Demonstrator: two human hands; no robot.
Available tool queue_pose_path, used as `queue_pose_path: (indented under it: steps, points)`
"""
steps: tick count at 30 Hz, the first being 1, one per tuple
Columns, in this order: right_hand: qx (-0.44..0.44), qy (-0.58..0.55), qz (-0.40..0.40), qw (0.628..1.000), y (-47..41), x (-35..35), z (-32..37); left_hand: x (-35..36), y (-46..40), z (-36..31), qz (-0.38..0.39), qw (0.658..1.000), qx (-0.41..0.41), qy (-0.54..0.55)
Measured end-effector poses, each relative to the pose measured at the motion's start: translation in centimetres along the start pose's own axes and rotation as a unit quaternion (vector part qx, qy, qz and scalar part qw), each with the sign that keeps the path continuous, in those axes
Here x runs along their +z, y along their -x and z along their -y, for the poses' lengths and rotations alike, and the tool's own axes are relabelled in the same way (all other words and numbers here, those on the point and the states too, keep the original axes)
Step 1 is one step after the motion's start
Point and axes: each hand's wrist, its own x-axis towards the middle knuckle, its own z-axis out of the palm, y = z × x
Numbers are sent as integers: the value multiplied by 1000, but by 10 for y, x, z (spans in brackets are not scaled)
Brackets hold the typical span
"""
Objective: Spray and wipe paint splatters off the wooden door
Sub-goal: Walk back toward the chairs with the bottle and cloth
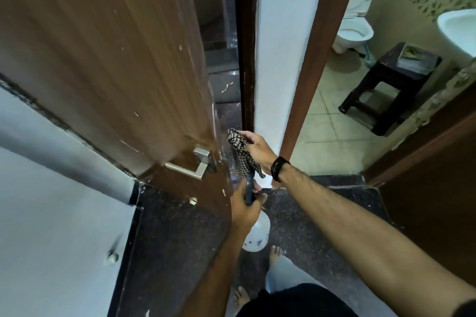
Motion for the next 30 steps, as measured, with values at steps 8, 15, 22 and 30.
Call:
queue_pose_path:
  steps: [8,15,22,30]
  points:
    - [23,64,2,998,-29,-45,-24,23,-25,5,-107,991,-62,46]
    - [-7,165,67,984,-82,-59,-24,26,-74,2,-263,961,-83,31]
    - [9,225,109,968,-131,-23,-27,3,-107,12,-345,932,-98,50]
    - [-10,301,163,940,-209,61,-23,-70,-177,33,-422,898,-107,61]
